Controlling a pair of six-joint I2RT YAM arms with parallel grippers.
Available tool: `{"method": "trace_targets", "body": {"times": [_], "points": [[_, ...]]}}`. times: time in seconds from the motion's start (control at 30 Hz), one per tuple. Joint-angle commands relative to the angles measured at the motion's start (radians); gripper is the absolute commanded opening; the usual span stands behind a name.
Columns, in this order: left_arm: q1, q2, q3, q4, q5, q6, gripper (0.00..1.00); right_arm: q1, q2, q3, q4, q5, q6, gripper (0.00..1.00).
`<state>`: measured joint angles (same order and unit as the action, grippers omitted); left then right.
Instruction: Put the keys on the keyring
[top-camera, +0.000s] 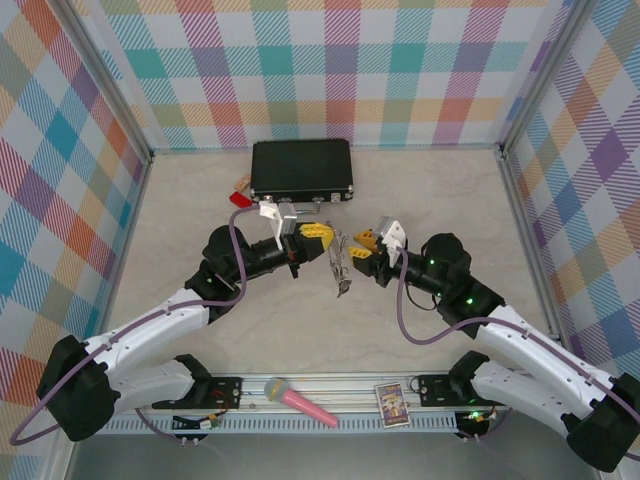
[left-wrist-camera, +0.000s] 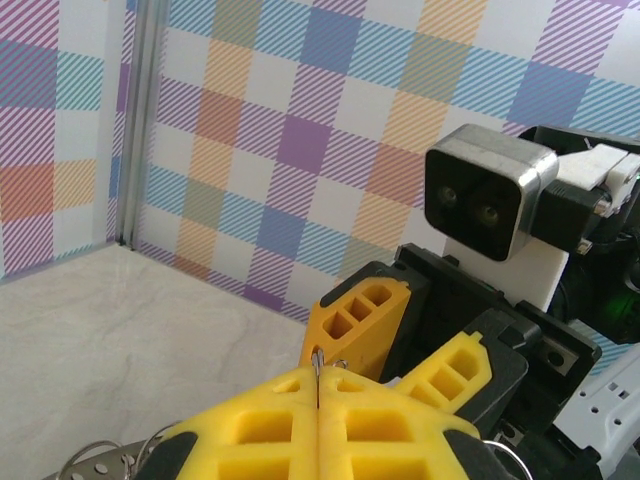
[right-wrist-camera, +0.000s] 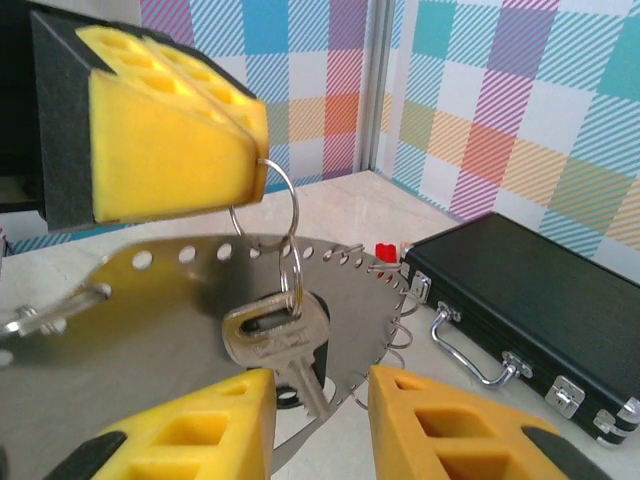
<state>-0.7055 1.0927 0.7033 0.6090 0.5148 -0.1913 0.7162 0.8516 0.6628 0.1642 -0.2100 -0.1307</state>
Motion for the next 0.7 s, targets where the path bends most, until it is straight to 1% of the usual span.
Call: {"method": "trace_targets", "body": {"times": [0.0,0.13,0.33,0.47,0.57,0.67], "points": [[-0.008,-0.012,-0.005,0.067,0.03,-0.008,0.0,-0.005,-0.007,0.043,0.054,-0.014,-0.002,0.29],[-0.009,-0.002,-0.002,0.064,0.037,-0.008,0.0,-0.004,-0.007,0.059,0.052,-0.043,0.011,0.28],[-0.01,-0.002,-0.005,0.063,0.044,-0.008,0.0,-0.061,0.008,0.096,0.07,-0.182,0.146,0.3],[-0.012,-0.007,-0.005,0.065,0.047,-0.01,0.0,-0.11,0.039,0.123,0.088,-0.305,0.215,0.3],[-0.014,-0.01,-0.004,0.07,0.046,-0.013,0.0,-0.125,0.073,0.136,0.098,-0.362,0.246,0.28],[-0.017,-0.011,-0.004,0.077,0.047,-0.018,0.0,-0.136,0.098,0.136,0.121,-0.393,0.271,0.28]]}}
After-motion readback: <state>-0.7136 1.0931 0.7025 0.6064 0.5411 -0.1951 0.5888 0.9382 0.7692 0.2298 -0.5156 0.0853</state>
